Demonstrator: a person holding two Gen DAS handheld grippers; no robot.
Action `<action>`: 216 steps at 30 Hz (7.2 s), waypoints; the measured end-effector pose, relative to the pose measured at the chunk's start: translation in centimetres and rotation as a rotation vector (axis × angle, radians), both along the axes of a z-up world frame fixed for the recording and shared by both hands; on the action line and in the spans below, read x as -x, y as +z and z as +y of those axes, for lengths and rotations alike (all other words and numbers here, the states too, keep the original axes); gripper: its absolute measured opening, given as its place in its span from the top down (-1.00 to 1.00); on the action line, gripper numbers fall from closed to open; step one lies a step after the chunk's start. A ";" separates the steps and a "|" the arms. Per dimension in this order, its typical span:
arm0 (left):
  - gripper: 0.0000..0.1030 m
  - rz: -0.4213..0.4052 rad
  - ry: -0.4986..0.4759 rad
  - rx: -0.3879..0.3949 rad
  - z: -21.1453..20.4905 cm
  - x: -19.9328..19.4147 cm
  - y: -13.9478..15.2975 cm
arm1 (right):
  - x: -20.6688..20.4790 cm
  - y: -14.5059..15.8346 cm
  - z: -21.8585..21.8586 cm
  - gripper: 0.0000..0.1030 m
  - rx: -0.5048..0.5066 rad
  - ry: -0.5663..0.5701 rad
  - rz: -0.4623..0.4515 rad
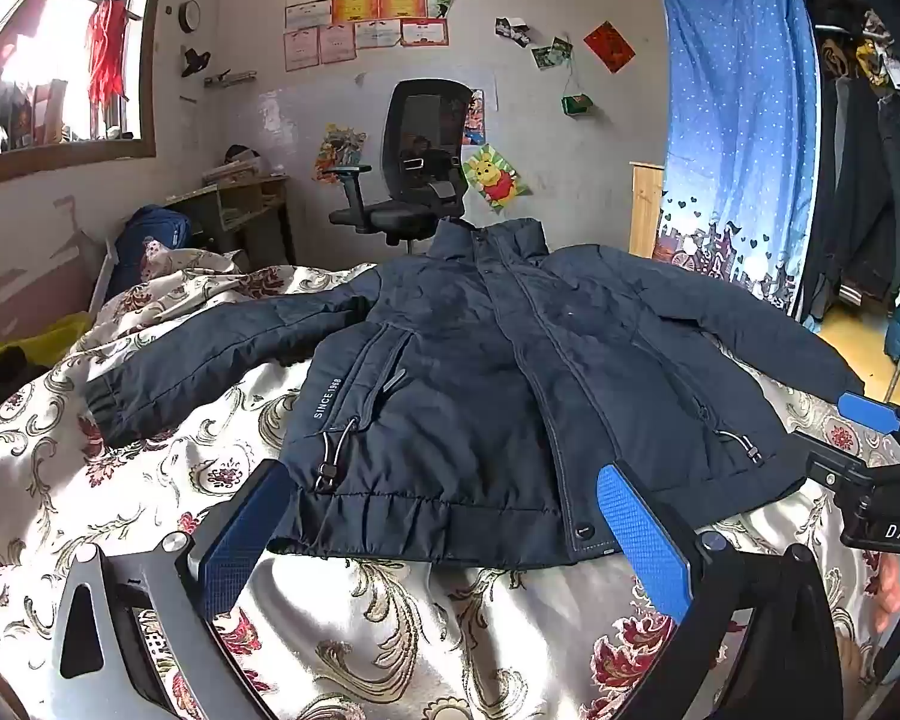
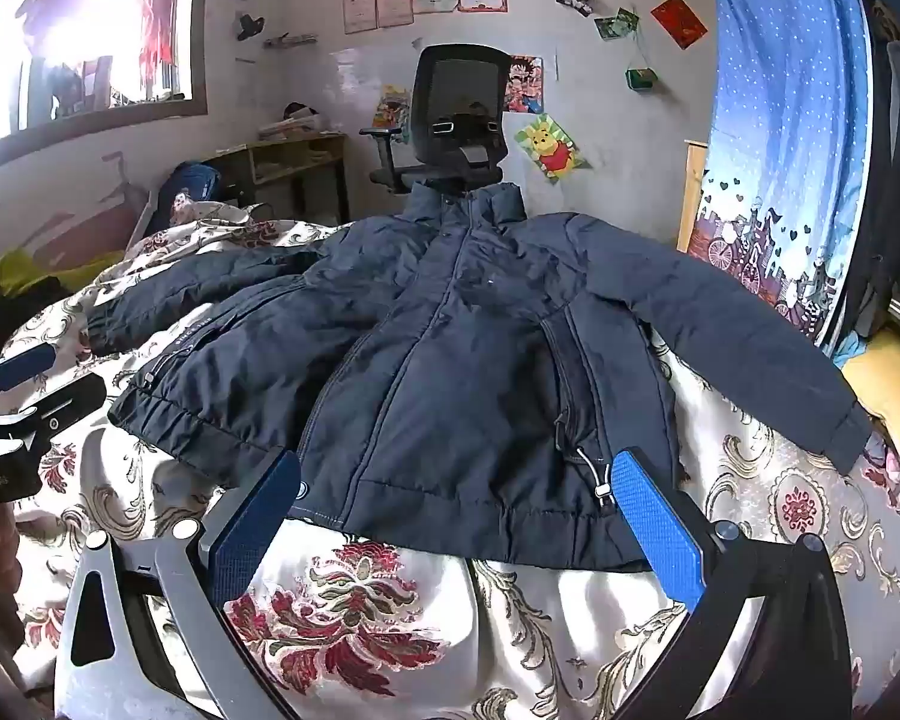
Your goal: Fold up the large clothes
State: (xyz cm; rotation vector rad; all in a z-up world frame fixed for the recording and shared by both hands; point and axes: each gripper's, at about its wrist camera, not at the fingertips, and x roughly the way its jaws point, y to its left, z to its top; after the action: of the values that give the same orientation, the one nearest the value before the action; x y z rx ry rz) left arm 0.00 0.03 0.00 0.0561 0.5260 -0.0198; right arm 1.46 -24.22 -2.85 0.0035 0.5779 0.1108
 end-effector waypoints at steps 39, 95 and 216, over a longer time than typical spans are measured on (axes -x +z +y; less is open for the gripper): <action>-1.00 0.002 -0.003 -0.002 -0.1 0.0 0.0 | -0.1 -0.4 0.0 -0.98 -0.007 -0.003 0.005; -1.00 0.001 -0.003 0.000 -0.1 0.1 0.0 | 0.2 -0.6 0.0 -0.98 -0.021 -0.010 0.017; -1.00 0.414 0.193 0.392 14.9 -38.2 -4.3 | -36.3 -0.7 9.1 0.85 0.459 0.353 -0.051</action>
State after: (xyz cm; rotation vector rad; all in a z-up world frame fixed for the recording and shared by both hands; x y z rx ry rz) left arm 38.15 14.88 -4.29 -0.3897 0.9311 0.0555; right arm 37.76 -15.11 -3.55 -0.5468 0.5384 0.3176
